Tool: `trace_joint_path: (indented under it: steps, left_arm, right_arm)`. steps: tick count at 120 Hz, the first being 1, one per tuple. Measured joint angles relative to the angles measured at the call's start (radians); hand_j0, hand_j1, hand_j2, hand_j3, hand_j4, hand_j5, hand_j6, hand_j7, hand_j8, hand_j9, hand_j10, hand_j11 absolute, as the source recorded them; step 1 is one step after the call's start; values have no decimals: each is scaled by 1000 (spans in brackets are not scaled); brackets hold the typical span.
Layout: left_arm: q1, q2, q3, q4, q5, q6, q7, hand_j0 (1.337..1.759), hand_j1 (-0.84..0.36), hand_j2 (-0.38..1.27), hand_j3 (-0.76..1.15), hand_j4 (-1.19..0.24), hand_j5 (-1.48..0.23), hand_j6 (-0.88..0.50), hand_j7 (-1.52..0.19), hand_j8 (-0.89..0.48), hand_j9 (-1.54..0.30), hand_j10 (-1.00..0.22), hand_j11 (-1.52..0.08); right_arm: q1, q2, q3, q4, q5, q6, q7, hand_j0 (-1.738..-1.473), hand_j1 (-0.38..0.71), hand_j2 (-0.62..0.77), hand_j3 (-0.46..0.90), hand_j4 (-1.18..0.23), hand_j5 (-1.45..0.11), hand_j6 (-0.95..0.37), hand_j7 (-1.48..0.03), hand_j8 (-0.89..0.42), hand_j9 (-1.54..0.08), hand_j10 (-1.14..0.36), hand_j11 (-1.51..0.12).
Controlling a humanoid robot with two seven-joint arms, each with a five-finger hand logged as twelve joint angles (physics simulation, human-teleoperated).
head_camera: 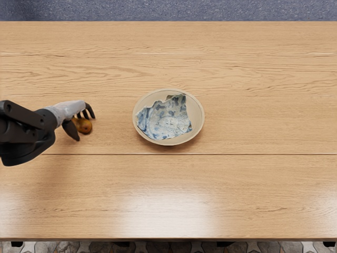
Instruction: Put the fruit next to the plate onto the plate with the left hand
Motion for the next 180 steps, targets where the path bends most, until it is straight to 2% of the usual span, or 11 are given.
trace_joint_path:
  steps: [18, 27, 36, 50, 51, 53, 63, 78, 117, 145, 180]
  left_arm:
    - [-16, 4, -3, -10, -18, -73, -2, 1653, -338, 131, 0, -602, -815, -497, -828, -438, -825, -415, -865]
    - [-16, 3, -8, -11, -41, -110, 3, 1682, -415, -5, 205, -525, -866, -219, -1204, -148, -1175, -263, -989]
    - [-15, 6, -13, -11, -53, -128, 3, 1694, -451, -59, 243, -458, -893, -74, -1372, -11, -1327, -126, -1146]
    - [-20, 11, -15, -17, -70, -140, 0, 1718, -479, -7, 194, -477, -798, -70, -1336, 47, -1358, -51, -1209]
    - [-20, 11, -15, -18, -71, -140, 0, 1720, -478, -4, 179, -475, -794, -68, -1339, 43, -1350, -53, -1203]
    - [-34, 19, -15, -21, -72, -144, -2, 1660, -461, 37, 120, -498, -830, -99, -1326, -28, -1323, -116, -1189]
    - [-62, 34, -18, -33, -78, -155, -9, 1649, -433, 117, 80, -502, -938, -220, -1283, -237, -1286, -347, -1203]
    - [-100, 63, -33, -48, -91, -187, -14, 1643, -402, 142, 43, -482, -1051, -284, -1256, -325, -1263, -485, -1221]
    - [-240, 113, -129, -55, -139, -337, -15, 1639, -430, 246, 9, -394, -1161, -304, -1218, -365, -1231, -667, -1238]
    - [-274, 93, -373, -22, -168, -556, -3, 1638, -501, 348, 3, -328, -1194, -269, -1209, -346, -1221, -774, -1236]
    - [-271, -1, -601, 20, -164, -592, 77, 1637, -538, 418, 1, -300, -1205, -253, -1209, -333, -1217, -814, -1235]
  right_arm:
    - [0, 0, 0, 0, 0, 0, 0, -1658, -339, -2, 0, -8, -10, -8, -10, -8, -10, -8, -10]
    - [0, 0, 0, 0, 0, 0, 0, -1658, -340, -2, 0, -8, -10, -8, -10, -8, -10, -8, -10]
    - [0, 0, 0, 0, 0, 0, 0, -1658, -339, -2, 0, -8, -10, -8, -10, -8, -10, -8, -10]
    - [0, 0, 0, 0, 0, 0, 0, -1658, -339, -2, 0, -8, -10, -8, -10, -8, -10, -8, -10]
    - [0, 0, 0, 0, 0, 0, 0, -1658, -339, -2, 0, -8, -10, -8, -10, -8, -10, -8, -10]
    - [0, 0, 0, 0, 0, 0, 0, -1658, -339, -2, 0, -8, -10, -8, -10, -8, -10, -8, -10]
    - [0, 0, 0, 0, 0, 0, 0, -1658, -339, -2, 0, -8, -10, -8, -10, -8, -10, -8, -10]
    - [0, 0, 0, 0, 0, 0, 0, -1658, -339, -2, 0, -8, -10, -8, -10, -8, -10, -8, -10]
    - [0, 0, 0, 0, 0, 0, 0, -1658, -339, -2, 0, -8, -10, -8, -10, -8, -10, -8, -10]
    - [0, 0, 0, 0, 0, 0, 0, -1658, -339, -2, 0, -8, -10, -8, -10, -8, -10, -8, -10]
    - [0, 0, 0, 0, 0, 0, 0, -1658, -339, -2, 0, -8, -10, -8, -10, -8, -10, -8, -10]
